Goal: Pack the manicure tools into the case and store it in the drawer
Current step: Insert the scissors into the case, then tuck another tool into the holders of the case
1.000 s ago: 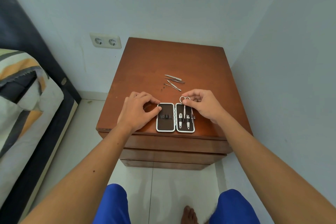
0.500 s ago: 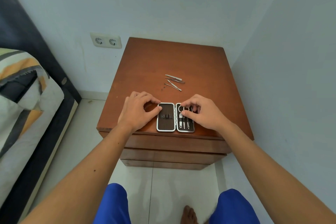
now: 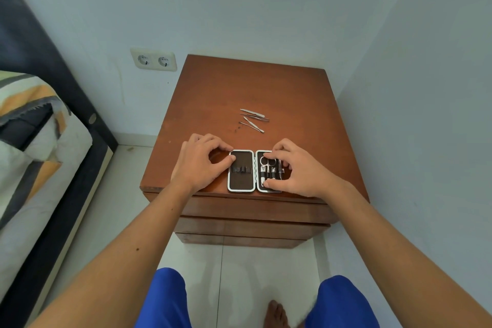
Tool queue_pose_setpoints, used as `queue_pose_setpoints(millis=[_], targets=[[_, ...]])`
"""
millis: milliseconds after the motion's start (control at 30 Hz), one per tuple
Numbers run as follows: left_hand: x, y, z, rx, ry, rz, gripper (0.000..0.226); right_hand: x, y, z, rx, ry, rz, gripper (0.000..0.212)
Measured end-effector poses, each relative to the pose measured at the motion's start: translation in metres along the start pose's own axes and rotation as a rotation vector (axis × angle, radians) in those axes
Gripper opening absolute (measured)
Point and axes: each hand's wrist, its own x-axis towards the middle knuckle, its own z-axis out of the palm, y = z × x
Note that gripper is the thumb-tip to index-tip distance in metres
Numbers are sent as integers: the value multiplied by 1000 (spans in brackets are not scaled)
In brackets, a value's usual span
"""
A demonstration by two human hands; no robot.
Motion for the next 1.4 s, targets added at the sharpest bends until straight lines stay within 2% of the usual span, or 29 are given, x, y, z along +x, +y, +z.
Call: queue_pose_setpoints(millis=[133,233,433,567,733,1000,1133,1233,1333,1400], targets=[[0,0,-1,6,1,4,24,-3,0,1,-1,-20,-6,76],[0,1,0,5,1,5,24,-3,4,2,34,26,-3,69],[0,0,0,-4,12,8,22,31,3,3,158,306,89,22],[-1,0,0,-8,15,12,22,65,0,5,173,427,253,9],[1,-1,0,-11,15,7,22,90,-1,10,199,481,409,13],[0,-1,1,-5,12,8,22,89,-3,19,117,475,348,16],[0,-2,1,-8,15,10,22,75,1,16,352,548,360,6],[0,-1,1,-7,13,10,22,67,4,15,508,568,413,6],[0,-1,1,-3,12,8,22,62,1,13,797,535,418,24],[0,-2,1,-3,14,9,21,60,0,11,886,515,413,31]])
